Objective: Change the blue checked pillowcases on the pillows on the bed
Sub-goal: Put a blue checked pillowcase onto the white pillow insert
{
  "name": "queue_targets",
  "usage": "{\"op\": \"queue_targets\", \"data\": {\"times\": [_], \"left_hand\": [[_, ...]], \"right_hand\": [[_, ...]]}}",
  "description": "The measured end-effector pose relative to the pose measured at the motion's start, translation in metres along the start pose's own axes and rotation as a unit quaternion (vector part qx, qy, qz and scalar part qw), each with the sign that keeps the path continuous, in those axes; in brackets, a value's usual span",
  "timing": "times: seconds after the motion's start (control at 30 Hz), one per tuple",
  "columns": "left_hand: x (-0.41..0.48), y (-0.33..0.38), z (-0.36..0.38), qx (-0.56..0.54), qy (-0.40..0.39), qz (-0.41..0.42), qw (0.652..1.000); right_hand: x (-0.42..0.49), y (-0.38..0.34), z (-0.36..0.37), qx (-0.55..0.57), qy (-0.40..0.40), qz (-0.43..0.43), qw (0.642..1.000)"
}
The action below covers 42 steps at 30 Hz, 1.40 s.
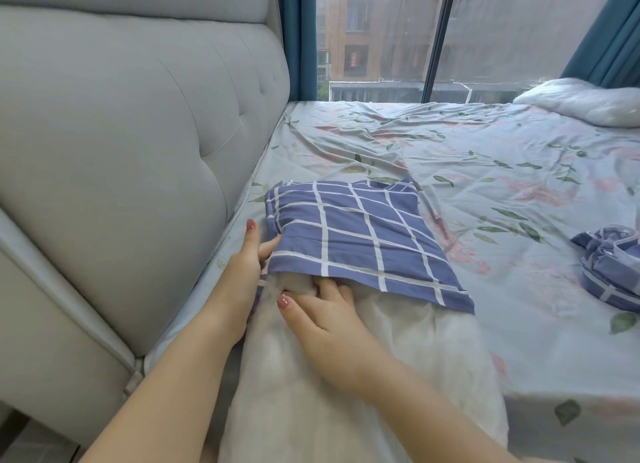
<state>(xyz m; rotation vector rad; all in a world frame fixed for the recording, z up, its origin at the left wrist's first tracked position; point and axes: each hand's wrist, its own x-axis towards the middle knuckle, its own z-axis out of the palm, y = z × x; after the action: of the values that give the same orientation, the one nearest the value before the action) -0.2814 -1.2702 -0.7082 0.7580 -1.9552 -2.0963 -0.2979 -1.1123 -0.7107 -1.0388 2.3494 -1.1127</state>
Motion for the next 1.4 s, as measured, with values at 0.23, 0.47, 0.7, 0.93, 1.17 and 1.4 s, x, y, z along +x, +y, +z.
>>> {"op": "queue_targets", "data": {"times": [0.23, 0.47, 0.7, 0.93, 1.17, 1.4], "left_hand": [[-0.004, 0.006, 0.009, 0.011, 0.026, 0.018, 0.999], [-0.033, 0.000, 0.009, 0.149, 0.000, 0.057, 0.987], [-0.055, 0.005, 0.016, 0.204, -0.016, 0.027, 0.978], [-0.036, 0.005, 0.022, 0.106, -0.034, -0.044, 0.993], [-0.015, -0.006, 0.000, 0.146, 0.113, 0.002, 0.983], [-0.010, -0.011, 0.018, 0.196, 0.025, 0.097, 0.975]], "right_hand": [[0.003, 0.012, -0.001, 0.022, 0.026, -0.056, 0.998], [0.004, 0.018, -0.009, -0.168, 0.021, -0.022, 0.985], [0.009, 0.031, -0.023, -0.087, 0.158, 0.042, 0.983], [0.005, 0.028, -0.037, 0.015, 0.189, 0.067, 0.980], [-0.005, 0.011, -0.009, -0.105, 0.009, -0.047, 0.993], [-0.018, 0.018, -0.055, 0.030, 0.141, -0.127, 0.981]]}}
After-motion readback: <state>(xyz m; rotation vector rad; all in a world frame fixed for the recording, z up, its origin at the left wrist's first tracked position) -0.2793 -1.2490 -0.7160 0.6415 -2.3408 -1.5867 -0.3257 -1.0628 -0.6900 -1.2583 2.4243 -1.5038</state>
